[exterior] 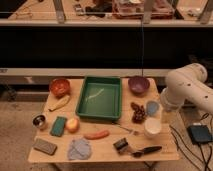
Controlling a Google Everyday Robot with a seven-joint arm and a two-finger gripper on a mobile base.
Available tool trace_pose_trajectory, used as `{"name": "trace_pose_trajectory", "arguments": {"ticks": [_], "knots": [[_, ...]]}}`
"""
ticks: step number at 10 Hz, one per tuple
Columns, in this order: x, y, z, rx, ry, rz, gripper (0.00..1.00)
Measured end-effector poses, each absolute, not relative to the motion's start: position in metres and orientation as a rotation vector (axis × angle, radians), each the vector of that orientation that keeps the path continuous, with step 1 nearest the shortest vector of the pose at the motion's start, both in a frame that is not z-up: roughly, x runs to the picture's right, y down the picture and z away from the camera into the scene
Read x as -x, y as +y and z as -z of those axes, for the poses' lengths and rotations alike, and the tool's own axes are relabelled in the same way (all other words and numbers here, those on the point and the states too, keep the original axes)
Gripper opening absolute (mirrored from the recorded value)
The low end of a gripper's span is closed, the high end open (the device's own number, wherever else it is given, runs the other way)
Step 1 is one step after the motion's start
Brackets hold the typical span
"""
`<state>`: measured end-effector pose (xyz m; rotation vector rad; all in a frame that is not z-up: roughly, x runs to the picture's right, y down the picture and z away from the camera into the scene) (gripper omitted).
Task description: Place pepper in metal cup
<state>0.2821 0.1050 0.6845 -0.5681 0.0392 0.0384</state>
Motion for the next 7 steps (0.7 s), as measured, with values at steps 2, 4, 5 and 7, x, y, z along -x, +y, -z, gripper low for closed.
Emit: {"name": "trace_pose_trajectory", "arguments": {"ticks": [2, 4, 5, 7], "knots": [[-0.273, 0.106, -0.673, 0.568, 0.003, 0.013, 0.65], [-0.240, 0.112, -0.651, 0.574, -0.066, 0.095, 0.65], [-0.221, 0.114, -0.642, 0.574, -0.097, 0.130, 0.65], [-0.166, 0.119, -0.616, 0.574, -0.171, 0.222, 0.65]]}}
